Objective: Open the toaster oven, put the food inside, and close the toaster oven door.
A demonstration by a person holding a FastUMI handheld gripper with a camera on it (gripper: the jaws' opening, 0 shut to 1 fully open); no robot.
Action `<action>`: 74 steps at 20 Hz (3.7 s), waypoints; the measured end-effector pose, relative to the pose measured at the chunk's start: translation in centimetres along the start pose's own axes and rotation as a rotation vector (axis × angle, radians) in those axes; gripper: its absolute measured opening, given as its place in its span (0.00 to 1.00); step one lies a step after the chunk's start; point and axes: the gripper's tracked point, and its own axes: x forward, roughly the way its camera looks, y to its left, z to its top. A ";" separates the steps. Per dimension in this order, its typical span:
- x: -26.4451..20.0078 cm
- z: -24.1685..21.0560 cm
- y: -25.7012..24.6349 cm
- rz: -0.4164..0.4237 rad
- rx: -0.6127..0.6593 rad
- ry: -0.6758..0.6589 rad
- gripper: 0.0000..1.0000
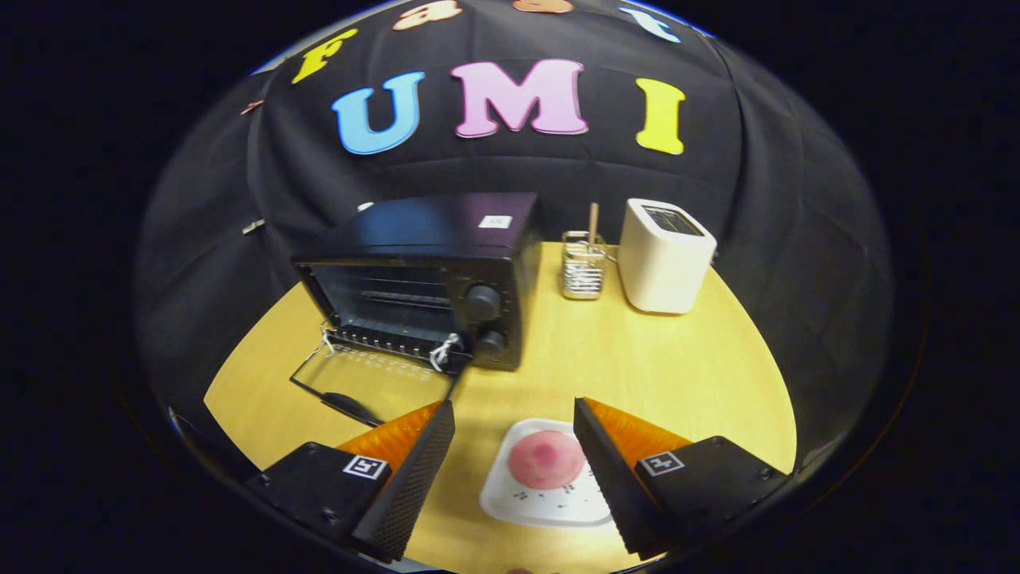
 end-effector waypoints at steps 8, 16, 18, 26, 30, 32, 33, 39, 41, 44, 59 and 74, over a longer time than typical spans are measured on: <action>1.8 -7.1 -10.0 -0.055 0.109 0.224 0.99; 3.6 -13.1 -9.3 0.044 0.089 0.414 0.99; 3.6 -13.5 -9.1 0.042 0.058 0.427 0.96; 4.0 -13.9 -10.3 -0.055 0.090 0.476 0.41; 4.2 -13.9 -9.7 -0.024 0.136 0.521 0.17; 4.4 -14.0 -9.8 -0.016 0.213 0.530 0.12; 4.5 -14.0 -9.7 -0.007 0.254 0.529 0.09; 4.4 -14.3 -9.2 0.041 0.271 0.518 0.05; 4.2 -14.6 -8.6 0.060 0.379 0.516 0.05; 3.5 -14.4 -8.3 0.076 0.462 0.489 0.05; -2.1 -9.1 -7.6 0.144 0.864 0.303 0.05; -1.2 -4.9 7.3 0.317 0.904 0.283 0.05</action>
